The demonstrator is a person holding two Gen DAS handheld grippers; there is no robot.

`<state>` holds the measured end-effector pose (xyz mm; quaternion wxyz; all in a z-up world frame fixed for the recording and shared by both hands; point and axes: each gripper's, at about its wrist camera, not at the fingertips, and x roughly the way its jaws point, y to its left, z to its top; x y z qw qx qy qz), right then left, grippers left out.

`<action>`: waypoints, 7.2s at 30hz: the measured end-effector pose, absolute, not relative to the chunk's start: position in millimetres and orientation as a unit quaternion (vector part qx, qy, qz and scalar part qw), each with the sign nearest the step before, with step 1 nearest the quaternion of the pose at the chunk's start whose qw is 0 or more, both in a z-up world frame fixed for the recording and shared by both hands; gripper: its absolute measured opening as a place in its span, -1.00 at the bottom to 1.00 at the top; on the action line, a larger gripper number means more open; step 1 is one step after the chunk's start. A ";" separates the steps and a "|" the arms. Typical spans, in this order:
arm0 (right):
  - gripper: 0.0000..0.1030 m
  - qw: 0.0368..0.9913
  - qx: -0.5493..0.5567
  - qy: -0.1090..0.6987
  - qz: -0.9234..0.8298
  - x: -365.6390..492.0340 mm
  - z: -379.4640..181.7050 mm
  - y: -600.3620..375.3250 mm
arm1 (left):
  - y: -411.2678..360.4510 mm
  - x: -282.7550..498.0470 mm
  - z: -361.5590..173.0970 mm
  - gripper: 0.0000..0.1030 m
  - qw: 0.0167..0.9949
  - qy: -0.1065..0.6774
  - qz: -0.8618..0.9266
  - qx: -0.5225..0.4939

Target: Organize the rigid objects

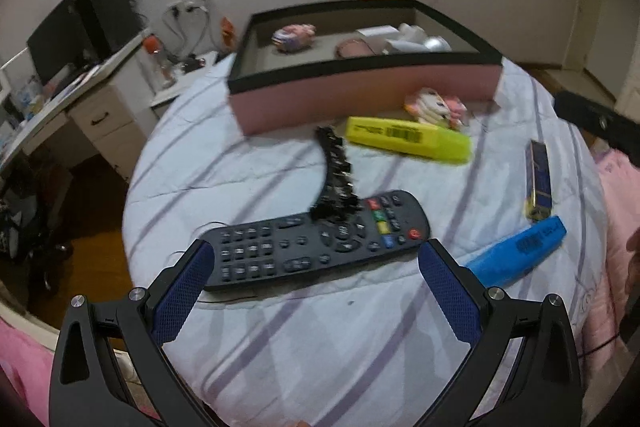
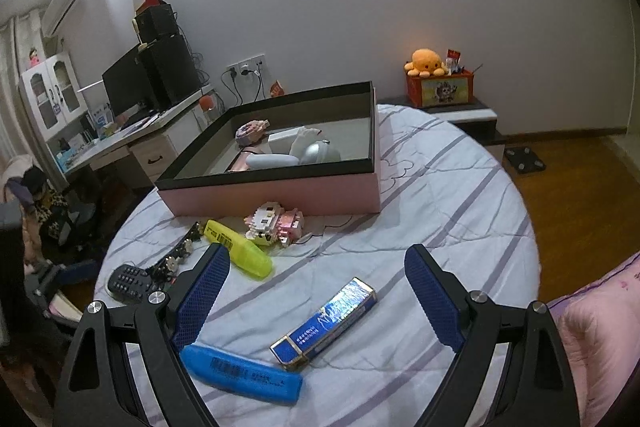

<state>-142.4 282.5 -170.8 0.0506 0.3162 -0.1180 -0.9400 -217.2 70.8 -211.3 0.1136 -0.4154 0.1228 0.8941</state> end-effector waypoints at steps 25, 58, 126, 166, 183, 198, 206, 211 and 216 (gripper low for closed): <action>0.76 0.064 0.331 -0.145 -0.930 -146.9 -166.8 287.4 | 58.6 -220.6 -209.3 1.00 0.120 0.132 0.886 -0.428; 0.76 0.092 0.387 -0.137 -0.907 -192.1 -181.5 273.1 | 65.9 -285.7 -203.8 0.94 0.150 0.057 0.869 -0.469; 0.76 0.121 0.422 -0.130 -0.889 -217.4 -216.3 268.0 | 82.0 -299.7 -246.8 1.00 0.164 0.070 0.867 -0.466; 0.76 0.047 0.452 -0.074 -0.888 -230.5 -210.1 242.9 | 74.7 -293.3 -238.5 -0.57 0.212 0.044 0.874 -0.436; 0.76 0.011 0.473 -0.047 -0.880 -260.8 -218.5 223.6 | 75.8 -291.0 -240.1 -0.45 0.219 0.046 0.879 -0.420; 0.19 0.051 0.469 -0.050 -0.880 -250.8 -214.0 234.1 | 75.2 -289.8 -239.1 -0.51 0.219 0.049 0.879 -0.421; 0.19 0.089 0.450 -0.086 -0.884 -234.9 -204.3 242.8 | 73.3 -289.8 -236.0 -0.58 0.222 0.038 0.873 -0.432; 0.19 0.106 0.437 -0.103 -0.887 -226.7 -194.2 247.9 | 70.8 -287.8 -232.7 -0.58 0.223 0.030 0.872 -0.435; 0.19 0.111 0.423 -0.110 -0.892 -220.1 -186.0 251.8 | 66.3 -285.7 -224.3 -0.58 0.215 0.029 0.876 -0.430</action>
